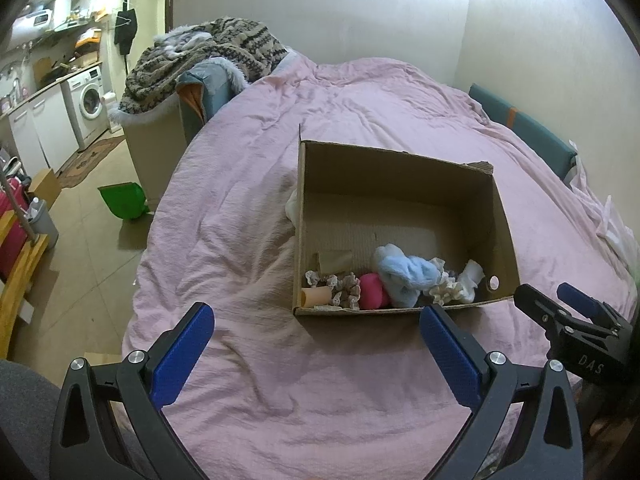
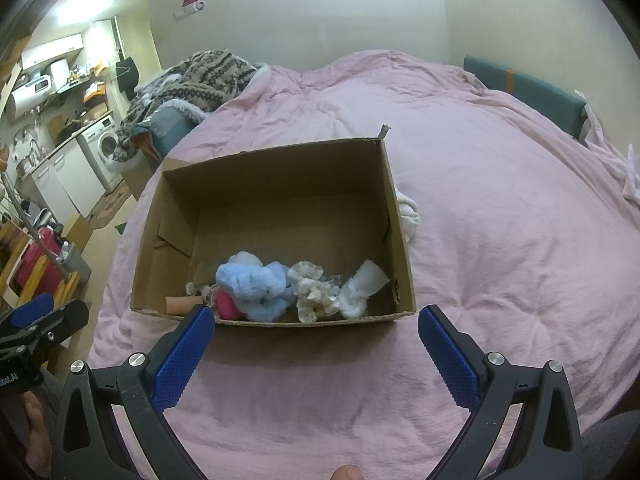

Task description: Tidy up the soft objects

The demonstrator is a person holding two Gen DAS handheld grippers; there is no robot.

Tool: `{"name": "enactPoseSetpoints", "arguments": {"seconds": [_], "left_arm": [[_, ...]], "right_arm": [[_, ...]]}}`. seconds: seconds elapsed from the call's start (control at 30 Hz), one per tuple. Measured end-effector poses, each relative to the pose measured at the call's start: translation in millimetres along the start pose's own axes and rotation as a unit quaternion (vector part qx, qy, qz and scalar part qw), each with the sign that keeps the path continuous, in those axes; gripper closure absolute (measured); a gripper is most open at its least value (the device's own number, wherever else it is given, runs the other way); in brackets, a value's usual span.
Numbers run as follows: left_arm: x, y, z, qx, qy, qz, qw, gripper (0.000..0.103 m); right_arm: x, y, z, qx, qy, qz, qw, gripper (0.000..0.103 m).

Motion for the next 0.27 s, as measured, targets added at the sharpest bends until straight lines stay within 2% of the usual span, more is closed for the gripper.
{"name": "enactPoseSetpoints", "arguments": {"seconds": [0.27], "left_arm": [[1.4,1.3,-1.1,-0.01,0.007,-0.007,0.9999,0.001]], "right_arm": [[0.0,0.0,-0.7,0.0,0.003,0.0,1.0,0.0]]}}
Point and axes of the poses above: each gripper's, at about its wrist camera, not at the fingertips, and x roughly the way its jaws point, y to its left, z to its top, the point moved 1 cm from there along x, roughly the way its jaws point, and after that the axes turned 9 degrees about -y, right-handed, at the moved point
